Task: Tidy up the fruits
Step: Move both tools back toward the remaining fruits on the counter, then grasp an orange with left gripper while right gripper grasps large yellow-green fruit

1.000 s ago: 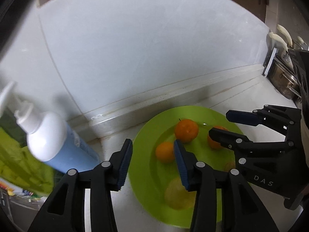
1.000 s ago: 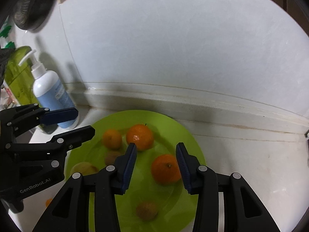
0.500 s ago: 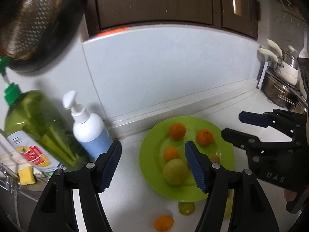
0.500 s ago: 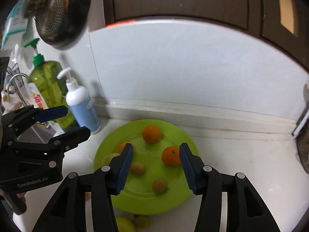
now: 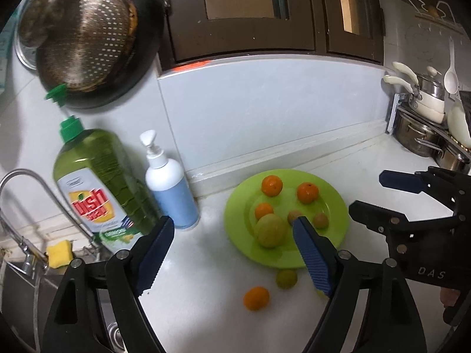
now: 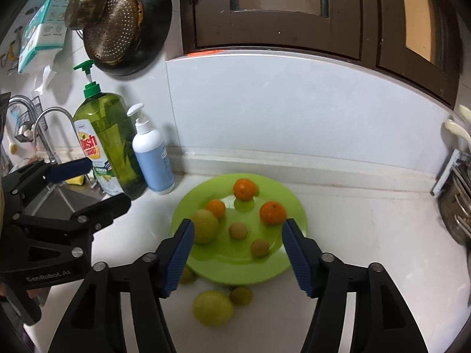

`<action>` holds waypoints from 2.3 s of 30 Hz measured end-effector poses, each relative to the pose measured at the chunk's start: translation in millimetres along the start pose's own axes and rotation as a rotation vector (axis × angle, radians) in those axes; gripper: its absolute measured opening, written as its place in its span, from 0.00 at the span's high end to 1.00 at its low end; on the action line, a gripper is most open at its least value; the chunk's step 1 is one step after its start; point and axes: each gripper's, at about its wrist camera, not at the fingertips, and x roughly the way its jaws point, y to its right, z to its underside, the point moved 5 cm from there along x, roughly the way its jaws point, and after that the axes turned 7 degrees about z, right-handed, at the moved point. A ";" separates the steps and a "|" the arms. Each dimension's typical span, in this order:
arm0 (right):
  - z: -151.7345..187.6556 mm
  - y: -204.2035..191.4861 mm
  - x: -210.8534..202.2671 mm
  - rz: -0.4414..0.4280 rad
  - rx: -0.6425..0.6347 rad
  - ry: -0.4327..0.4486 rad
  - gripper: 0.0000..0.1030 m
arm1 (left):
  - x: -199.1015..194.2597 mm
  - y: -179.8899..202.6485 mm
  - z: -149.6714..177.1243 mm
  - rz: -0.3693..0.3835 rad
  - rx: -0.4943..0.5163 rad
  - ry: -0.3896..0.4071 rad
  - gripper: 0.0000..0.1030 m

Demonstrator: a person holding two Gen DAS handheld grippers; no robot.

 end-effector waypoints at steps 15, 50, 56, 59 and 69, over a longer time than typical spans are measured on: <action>60.1 -20.0 -19.5 -0.003 0.002 -0.058 0.38 | -25.4 3.7 65.9 -0.030 -0.019 -0.056 0.17; 119.1 -33.6 41.9 -0.015 0.020 -0.247 0.38 | 58.4 14.0 120.3 0.093 0.086 -0.196 0.34; 115.5 -35.0 49.2 -0.020 0.016 -0.242 0.38 | 69.1 11.9 117.8 0.101 0.072 -0.202 0.41; 113.9 -34.5 52.7 -0.029 0.021 -0.240 0.42 | 73.2 13.4 118.2 0.112 0.070 -0.208 0.47; 113.8 -32.0 60.5 -0.033 0.028 -0.244 0.50 | 86.2 17.6 116.6 0.141 0.041 -0.228 0.66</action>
